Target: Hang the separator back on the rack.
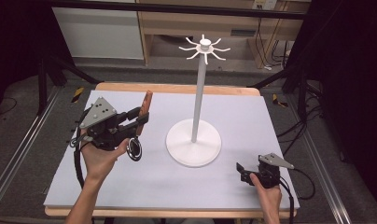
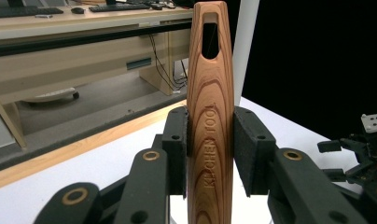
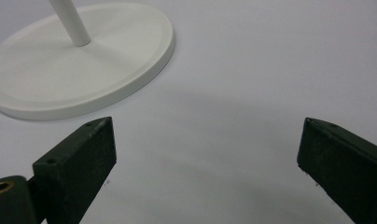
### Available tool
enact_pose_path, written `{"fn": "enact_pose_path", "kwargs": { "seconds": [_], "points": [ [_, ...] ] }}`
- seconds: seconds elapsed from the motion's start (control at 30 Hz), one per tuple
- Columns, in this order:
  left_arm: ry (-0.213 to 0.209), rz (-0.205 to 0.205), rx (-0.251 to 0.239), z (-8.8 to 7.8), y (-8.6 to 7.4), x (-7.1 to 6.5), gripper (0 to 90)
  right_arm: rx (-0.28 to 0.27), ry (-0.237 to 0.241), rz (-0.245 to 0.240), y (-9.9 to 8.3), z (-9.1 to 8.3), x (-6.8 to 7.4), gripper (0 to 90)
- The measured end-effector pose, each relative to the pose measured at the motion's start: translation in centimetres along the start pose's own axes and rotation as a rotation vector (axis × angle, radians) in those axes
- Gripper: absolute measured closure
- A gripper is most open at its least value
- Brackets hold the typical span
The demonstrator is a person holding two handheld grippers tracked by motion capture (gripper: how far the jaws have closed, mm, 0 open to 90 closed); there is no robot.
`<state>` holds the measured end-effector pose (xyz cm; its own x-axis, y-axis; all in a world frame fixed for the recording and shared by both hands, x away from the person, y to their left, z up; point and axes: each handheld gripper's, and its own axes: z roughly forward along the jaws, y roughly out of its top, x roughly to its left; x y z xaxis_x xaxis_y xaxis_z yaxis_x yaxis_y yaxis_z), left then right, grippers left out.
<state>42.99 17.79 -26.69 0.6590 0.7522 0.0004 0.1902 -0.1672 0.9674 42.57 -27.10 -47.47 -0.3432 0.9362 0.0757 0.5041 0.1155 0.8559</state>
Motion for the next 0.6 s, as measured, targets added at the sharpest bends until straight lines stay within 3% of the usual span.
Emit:
{"fn": "enact_pose_path", "kwargs": {
  "seconds": [0.6],
  "points": [
    [-0.013,0.014,-0.056,0.5,2.9,-0.6,67.5,0.007,0.0,0.001,0.0,0.2,0.0,5.0]
  ]
}}
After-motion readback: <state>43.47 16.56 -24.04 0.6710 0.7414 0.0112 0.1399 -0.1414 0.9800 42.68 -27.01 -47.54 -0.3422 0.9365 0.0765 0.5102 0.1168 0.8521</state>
